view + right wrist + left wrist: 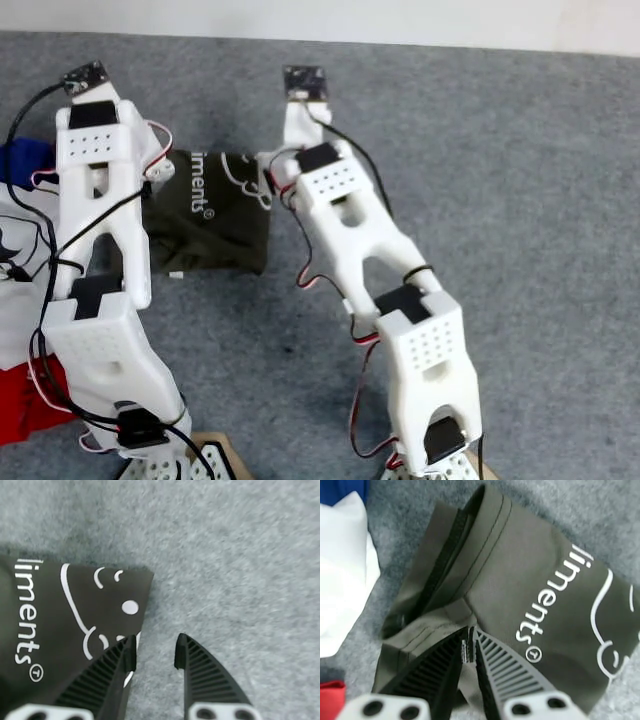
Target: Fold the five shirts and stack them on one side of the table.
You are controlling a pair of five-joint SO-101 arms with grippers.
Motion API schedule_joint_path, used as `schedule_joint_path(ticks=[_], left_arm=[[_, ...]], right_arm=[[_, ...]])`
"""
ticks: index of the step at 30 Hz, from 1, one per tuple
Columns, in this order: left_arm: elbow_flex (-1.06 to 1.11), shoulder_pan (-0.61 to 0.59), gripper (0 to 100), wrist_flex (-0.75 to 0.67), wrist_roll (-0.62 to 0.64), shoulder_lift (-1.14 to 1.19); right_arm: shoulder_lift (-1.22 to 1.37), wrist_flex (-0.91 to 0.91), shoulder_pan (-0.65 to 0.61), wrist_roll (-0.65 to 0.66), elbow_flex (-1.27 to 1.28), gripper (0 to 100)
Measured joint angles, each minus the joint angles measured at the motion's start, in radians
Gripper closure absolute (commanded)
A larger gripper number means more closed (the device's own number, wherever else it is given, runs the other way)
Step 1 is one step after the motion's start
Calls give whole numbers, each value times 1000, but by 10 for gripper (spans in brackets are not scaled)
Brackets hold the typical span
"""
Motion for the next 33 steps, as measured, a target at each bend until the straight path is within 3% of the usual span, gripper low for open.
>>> schedule_joint_path(ticks=[10,20,33], left_arm=[[183,-2,965,-71,-2,0],[60,-97,965,267,-87,0],[69,-203,963,319,-186,-87]], right_arm=[[21,0,-31,0,0,858],[21,0,-31,0,0,858],[21,-25,-48,0,0,853]])
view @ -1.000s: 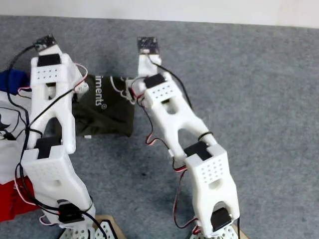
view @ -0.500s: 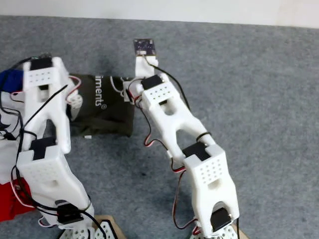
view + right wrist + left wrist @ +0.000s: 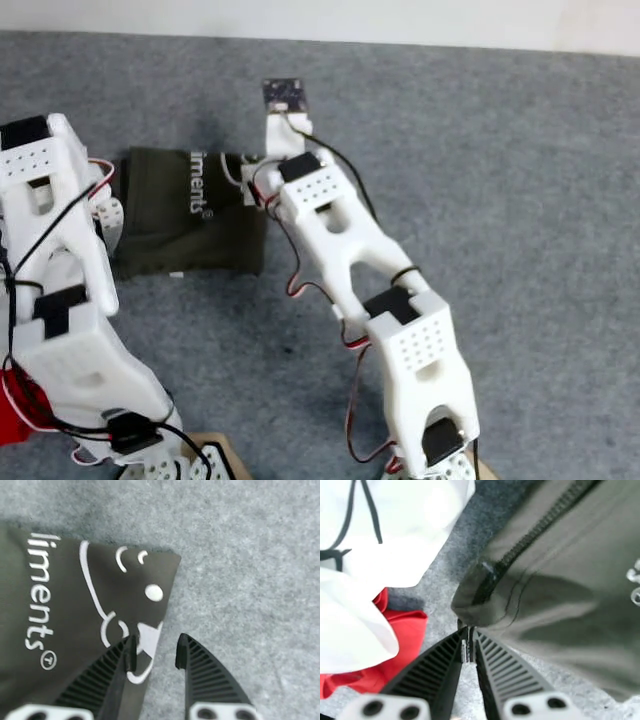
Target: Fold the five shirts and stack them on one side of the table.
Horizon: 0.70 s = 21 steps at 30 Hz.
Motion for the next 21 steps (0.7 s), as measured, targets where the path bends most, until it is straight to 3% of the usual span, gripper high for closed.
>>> schedule_joint_path(ticks=[7,21], left_arm=[[104,78,962,0,0,-183],[123,95,962,-2,0,-216]], right_arm=[[0,-11,-15,0,8,741],[100,8,-77,3,11,772]])
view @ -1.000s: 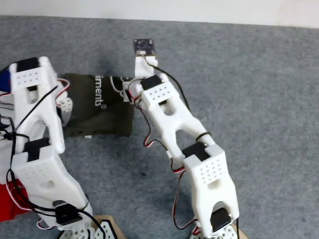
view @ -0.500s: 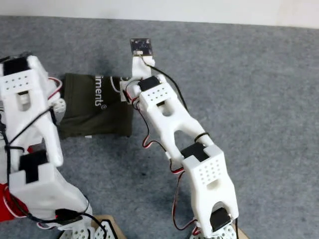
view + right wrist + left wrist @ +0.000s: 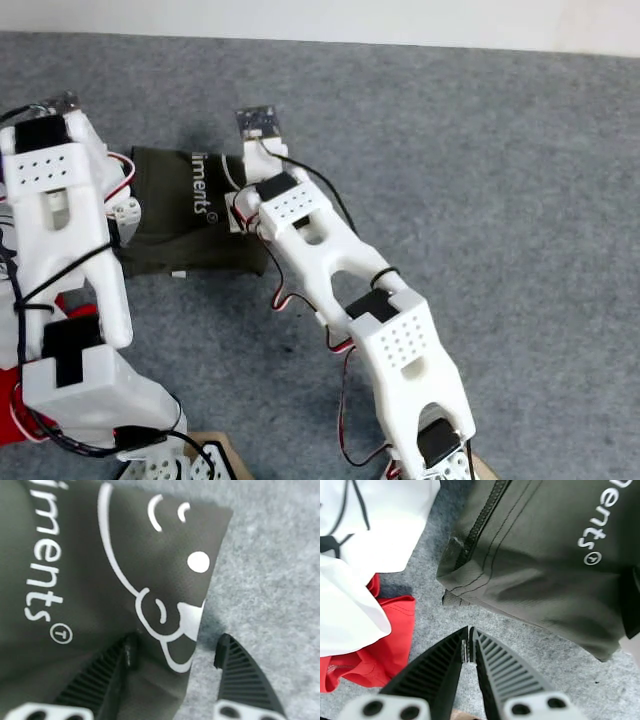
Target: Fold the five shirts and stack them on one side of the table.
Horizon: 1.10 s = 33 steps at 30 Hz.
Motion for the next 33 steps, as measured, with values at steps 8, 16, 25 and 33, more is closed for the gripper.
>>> schedule_joint_path(ticks=[8,16,25,33], left_arm=[[0,0,962,-28,0,15],[0,-6,962,-31,-2,18],[0,-38,962,-41,0,18],[0,-38,962,-55,0,18]], right_arm=[[17,3,0,-3,-3,982],[17,68,0,-3,-25,991],[20,296,114,-3,-120,991],[21,439,445,81,-210,991]])
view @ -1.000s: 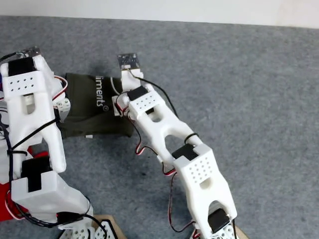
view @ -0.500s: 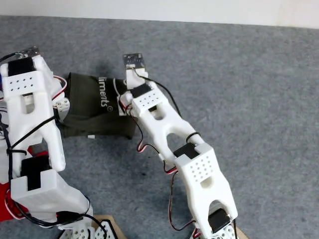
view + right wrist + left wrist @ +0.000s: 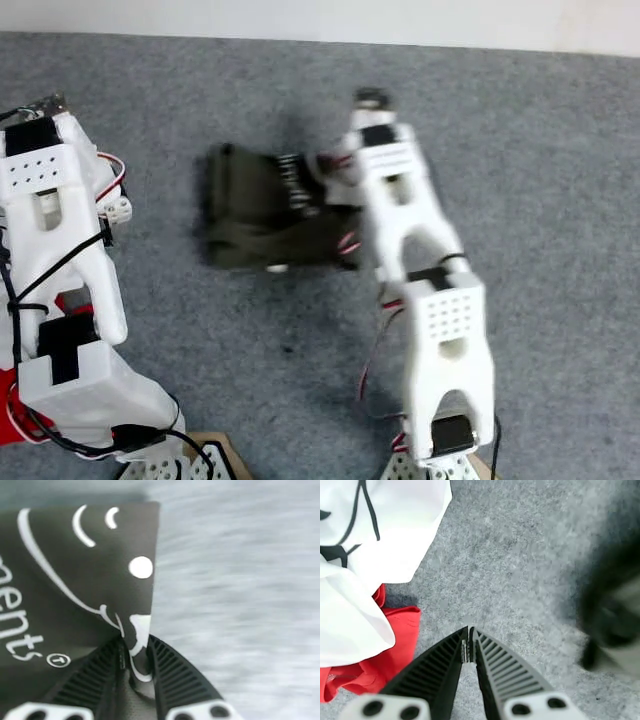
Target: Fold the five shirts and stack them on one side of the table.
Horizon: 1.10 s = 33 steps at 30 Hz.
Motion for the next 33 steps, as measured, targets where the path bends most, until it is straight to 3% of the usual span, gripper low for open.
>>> schedule_joint_path(ticks=[10,19,27,33], left_arm=[[3,8,962,-48,25,0],[3,89,965,-48,25,0],[3,186,966,-48,25,0],[3,259,966,-48,97,0]], right_arm=[[2,49,462,132,-144,991],[2,130,864,264,-276,991],[25,137,1149,361,-276,991],[25,137,1298,436,-276,991]])
